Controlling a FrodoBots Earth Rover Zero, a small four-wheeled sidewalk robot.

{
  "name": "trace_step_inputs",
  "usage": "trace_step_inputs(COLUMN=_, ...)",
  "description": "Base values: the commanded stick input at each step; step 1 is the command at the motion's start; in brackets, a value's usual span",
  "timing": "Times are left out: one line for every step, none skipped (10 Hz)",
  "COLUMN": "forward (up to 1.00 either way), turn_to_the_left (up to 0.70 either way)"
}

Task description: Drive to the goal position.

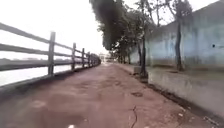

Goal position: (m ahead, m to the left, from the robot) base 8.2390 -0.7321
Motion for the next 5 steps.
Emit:
trace_step_inputs(forward=1.0, turn_to_the_left=0.1)
trace_step_inputs(forward=1.0, turn_to_the_left=0.1)
trace_step_inputs(forward=1.0, turn_to_the_left=0.1)
trace_step_inputs(forward=1.0, turn_to_the_left=0.1)
trace_step_inputs(forward=1.0, turn_to_the_left=0.1)
